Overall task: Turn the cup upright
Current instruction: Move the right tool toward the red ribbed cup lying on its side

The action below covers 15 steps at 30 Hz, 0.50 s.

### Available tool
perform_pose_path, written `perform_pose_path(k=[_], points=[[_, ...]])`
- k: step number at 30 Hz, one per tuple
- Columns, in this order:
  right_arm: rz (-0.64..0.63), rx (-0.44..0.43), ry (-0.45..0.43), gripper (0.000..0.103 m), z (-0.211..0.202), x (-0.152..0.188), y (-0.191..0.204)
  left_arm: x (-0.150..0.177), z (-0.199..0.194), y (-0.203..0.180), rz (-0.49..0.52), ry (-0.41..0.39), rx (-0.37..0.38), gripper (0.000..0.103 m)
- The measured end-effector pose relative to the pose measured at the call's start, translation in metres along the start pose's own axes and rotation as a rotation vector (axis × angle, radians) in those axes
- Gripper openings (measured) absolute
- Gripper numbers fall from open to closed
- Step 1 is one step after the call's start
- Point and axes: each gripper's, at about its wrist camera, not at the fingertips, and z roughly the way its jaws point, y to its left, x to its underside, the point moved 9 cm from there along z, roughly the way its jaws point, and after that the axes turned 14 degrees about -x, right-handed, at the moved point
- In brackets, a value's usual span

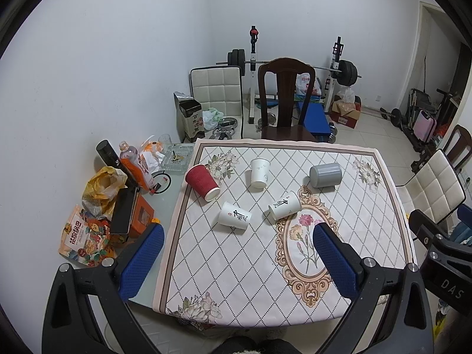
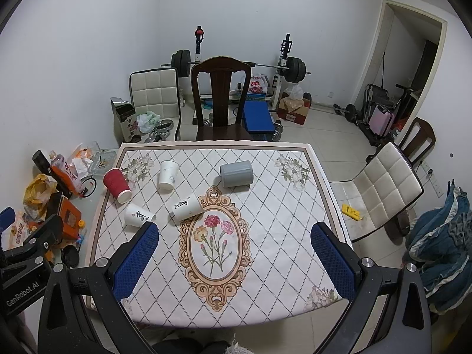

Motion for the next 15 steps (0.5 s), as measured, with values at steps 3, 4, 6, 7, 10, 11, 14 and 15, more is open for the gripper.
perform_pose_path(k=[3,4,6,7,10,11,14,15], points=[[0.002,-0.002,-0.001,0.103,0.0,0.0,0.0,0.0,0.001,-0.003,0.001,0.001,0.003,0.103],[0.002,-0.002,-0.001,0.103,0.001,0.001,-0.001,-0.004,-0.005,-0.007,0.001,0.002,0.004,0.103],[0.005,-0.003,0.001,0.103,0.001,0.001,-0.001,-0.006,-0.004,-0.009,-0.002,0.006,-0.006,0.103],[0.013,-0.008,0.004,0.103,0.001,0.001,0.0,-0.006,-0.003,-0.009,-0.005,0.008,-0.013,0.103],[0.036,-0.021,0.02,0.103,0.007,-0.001,0.003,-0.003,0.014,-0.01,-0.023,0.043,-0.036,0.103],[0.043,-0.022,0.039,0.103,0.014,0.002,0.003,0.001,0.022,-0.011,-0.027,0.068,-0.039,0.103],[0.054,-0.025,0.11,0.103,0.041,0.012,0.002,0.018,0.044,-0.009,-0.034,0.129,-0.045,0.103],[0.055,-0.027,0.134,0.103,0.052,0.016,0.002,0.024,0.053,-0.01,-0.035,0.147,-0.063,0.103]])
